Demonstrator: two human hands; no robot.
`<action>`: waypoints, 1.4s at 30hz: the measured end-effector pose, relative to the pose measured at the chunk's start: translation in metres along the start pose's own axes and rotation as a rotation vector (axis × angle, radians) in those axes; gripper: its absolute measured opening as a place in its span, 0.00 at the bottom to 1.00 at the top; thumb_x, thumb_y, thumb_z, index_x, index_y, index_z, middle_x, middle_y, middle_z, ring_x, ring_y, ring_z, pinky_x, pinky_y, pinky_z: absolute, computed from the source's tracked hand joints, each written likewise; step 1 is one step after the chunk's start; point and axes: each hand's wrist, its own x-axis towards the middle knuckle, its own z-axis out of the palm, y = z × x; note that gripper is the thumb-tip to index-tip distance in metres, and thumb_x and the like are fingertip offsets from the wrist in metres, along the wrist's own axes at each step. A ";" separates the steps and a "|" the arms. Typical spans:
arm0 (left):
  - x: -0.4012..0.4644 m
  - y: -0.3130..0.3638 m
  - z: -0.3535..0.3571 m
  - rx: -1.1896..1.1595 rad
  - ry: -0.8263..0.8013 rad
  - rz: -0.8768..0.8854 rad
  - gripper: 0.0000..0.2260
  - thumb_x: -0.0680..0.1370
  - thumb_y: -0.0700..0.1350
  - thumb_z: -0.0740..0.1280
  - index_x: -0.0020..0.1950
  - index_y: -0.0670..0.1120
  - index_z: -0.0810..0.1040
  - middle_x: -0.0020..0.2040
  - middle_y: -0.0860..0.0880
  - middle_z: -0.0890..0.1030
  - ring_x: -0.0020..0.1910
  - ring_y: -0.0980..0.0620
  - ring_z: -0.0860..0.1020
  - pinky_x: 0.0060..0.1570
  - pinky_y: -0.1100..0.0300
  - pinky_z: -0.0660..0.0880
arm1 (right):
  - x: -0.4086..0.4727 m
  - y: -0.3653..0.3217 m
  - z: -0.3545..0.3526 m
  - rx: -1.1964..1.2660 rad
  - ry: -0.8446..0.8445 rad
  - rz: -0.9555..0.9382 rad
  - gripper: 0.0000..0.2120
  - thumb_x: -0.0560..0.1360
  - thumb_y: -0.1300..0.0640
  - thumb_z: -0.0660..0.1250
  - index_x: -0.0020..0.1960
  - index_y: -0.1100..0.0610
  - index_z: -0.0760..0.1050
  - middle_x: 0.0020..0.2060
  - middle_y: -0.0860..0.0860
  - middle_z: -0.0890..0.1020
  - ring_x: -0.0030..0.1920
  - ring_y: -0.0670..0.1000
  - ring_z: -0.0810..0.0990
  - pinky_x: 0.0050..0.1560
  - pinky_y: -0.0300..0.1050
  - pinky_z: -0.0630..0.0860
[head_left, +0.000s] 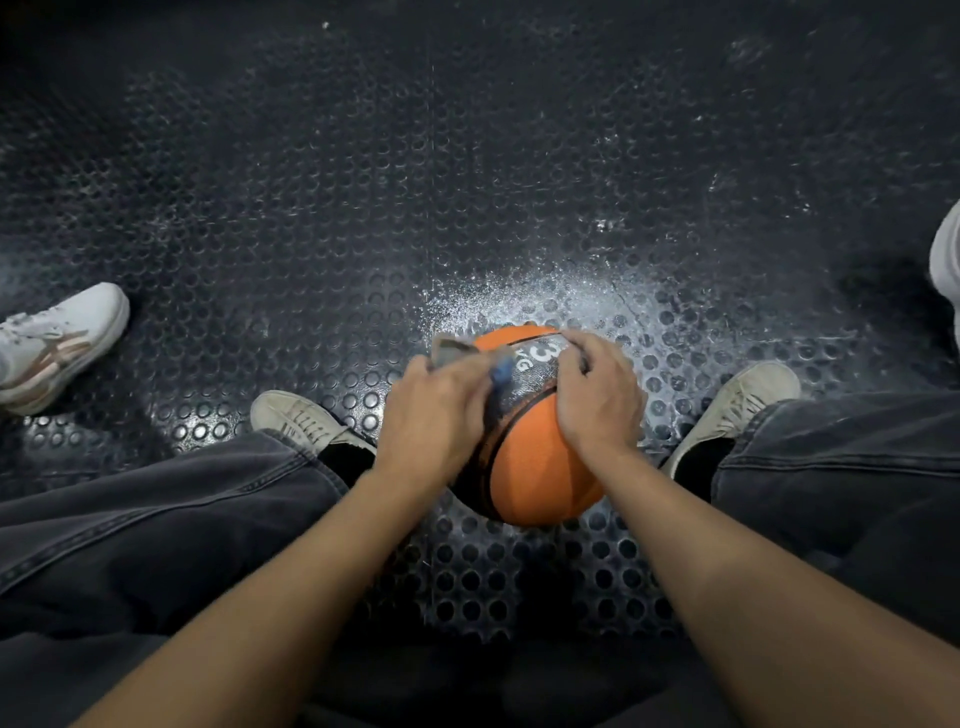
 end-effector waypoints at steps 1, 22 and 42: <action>0.005 0.001 0.001 -0.029 0.015 -0.089 0.11 0.81 0.47 0.59 0.60 0.58 0.76 0.50 0.49 0.82 0.40 0.49 0.68 0.41 0.52 0.71 | -0.002 -0.003 0.003 -0.011 0.013 0.009 0.17 0.81 0.50 0.55 0.66 0.45 0.75 0.67 0.45 0.75 0.65 0.48 0.71 0.71 0.54 0.63; -0.004 0.016 0.001 -0.017 0.036 0.113 0.12 0.78 0.42 0.67 0.60 0.47 0.80 0.46 0.47 0.76 0.42 0.49 0.70 0.35 0.51 0.75 | 0.002 -0.007 0.004 0.016 0.028 0.058 0.14 0.80 0.51 0.56 0.61 0.45 0.76 0.64 0.47 0.76 0.63 0.51 0.71 0.66 0.54 0.62; -0.010 0.019 -0.013 -0.014 -0.127 0.347 0.11 0.80 0.46 0.61 0.50 0.43 0.81 0.45 0.48 0.74 0.44 0.47 0.74 0.33 0.50 0.75 | 0.001 -0.002 0.003 0.015 0.027 -0.001 0.10 0.80 0.51 0.56 0.55 0.47 0.75 0.59 0.47 0.77 0.57 0.50 0.71 0.64 0.57 0.67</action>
